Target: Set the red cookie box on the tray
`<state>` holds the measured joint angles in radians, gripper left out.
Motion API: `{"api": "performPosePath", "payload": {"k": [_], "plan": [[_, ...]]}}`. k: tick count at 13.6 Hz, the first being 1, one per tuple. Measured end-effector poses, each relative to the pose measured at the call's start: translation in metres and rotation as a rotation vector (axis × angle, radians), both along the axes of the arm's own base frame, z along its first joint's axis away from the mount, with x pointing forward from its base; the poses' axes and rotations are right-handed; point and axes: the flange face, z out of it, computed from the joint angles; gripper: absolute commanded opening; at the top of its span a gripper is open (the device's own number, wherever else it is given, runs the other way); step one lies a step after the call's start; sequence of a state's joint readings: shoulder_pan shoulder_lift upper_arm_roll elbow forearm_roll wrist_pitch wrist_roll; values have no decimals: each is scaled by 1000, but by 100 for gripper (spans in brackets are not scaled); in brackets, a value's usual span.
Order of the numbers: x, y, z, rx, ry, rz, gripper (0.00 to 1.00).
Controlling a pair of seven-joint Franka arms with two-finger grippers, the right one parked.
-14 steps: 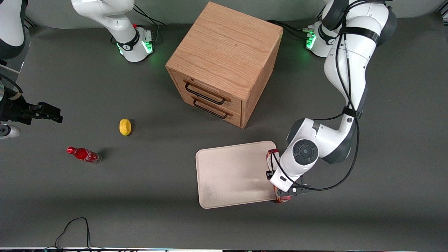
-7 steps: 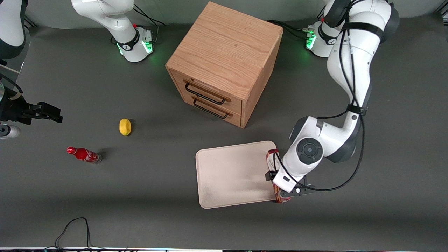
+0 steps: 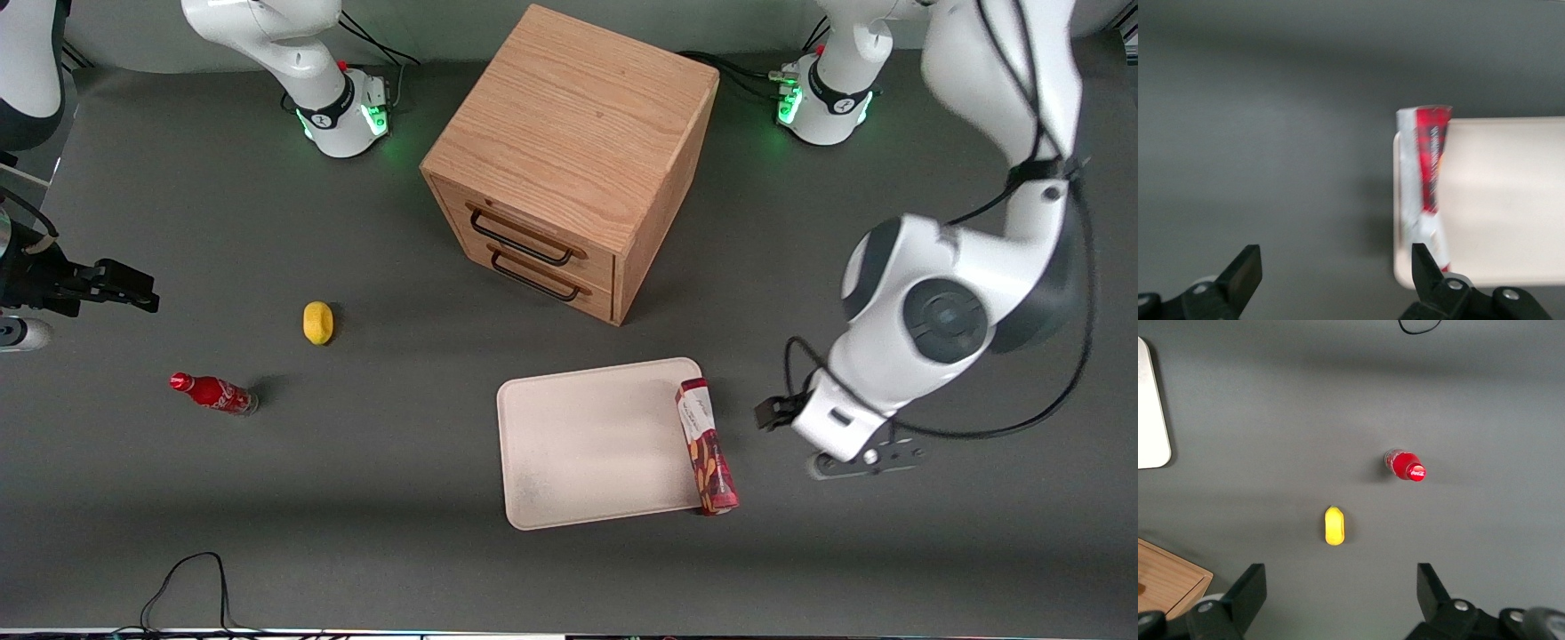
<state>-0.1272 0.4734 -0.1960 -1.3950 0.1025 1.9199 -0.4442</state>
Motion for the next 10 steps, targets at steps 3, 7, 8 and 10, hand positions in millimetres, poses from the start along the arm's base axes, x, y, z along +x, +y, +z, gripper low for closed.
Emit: {"api": "performPosePath", "payload": {"k": [3, 7, 8, 10], "plan": [[-41, 50, 29, 37, 12, -29, 100], [-95, 109, 79, 93, 71, -62, 100], [-103, 124, 96, 100, 80, -66, 100], [-115, 146, 119, 103, 85, -69, 100]]}}
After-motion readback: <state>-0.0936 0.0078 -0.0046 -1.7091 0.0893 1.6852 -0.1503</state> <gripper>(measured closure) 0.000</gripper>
